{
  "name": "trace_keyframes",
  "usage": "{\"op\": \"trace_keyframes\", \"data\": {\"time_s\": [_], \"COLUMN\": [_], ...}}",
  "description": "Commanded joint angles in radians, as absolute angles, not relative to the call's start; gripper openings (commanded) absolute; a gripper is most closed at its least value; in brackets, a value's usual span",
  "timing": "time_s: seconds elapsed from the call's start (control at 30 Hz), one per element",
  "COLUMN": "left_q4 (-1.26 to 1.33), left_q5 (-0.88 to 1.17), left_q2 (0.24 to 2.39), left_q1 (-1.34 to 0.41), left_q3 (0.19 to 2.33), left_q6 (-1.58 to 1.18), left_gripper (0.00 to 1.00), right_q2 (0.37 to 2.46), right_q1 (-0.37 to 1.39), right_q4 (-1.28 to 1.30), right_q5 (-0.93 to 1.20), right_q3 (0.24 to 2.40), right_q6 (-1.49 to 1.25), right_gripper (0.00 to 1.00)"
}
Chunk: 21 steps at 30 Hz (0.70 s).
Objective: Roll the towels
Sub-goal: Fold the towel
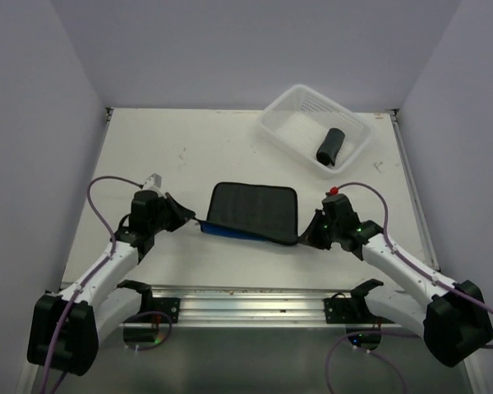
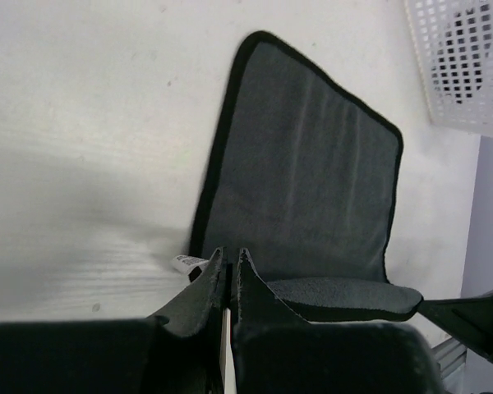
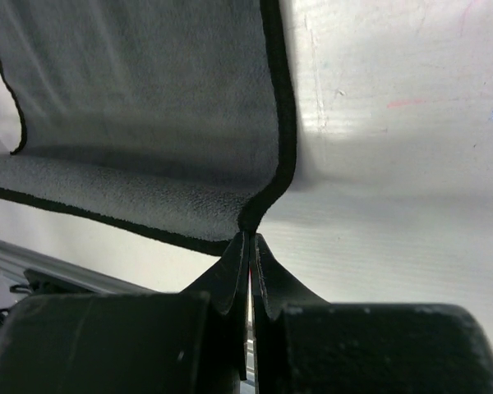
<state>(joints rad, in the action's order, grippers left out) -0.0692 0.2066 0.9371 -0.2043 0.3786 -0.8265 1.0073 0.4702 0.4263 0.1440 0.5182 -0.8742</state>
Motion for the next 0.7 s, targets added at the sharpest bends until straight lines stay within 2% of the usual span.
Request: {"op": "trace_keyframes", "data": {"time_s": [0.0,0.2,0.67], "left_q4": [0.087,0.106,0.176], "left_q5": [0.181,0.181,0.193], "left_q2": [1.020,1.166,1.393], "left_q1": [-0.218,-0.221,-0.225], "left_q3": [0.501,0.626,0.764], "left_q6": [-0.818,-0.792,-0.795], "left_gripper": [0.00,0.00,0.00], "right_q2": [1.035,1.123,1.357], "right_q1": [0.454,0.405,0.333], "right_q4": [0.376,0.382,0.370], "right_q5": [0.078,0.071,0.046], "right_q3": [0.606,0.716,0.884], "right_q6": [-0.942,-0.943,-0.920], "right_gripper": [0.00,0.00,0.00]}}
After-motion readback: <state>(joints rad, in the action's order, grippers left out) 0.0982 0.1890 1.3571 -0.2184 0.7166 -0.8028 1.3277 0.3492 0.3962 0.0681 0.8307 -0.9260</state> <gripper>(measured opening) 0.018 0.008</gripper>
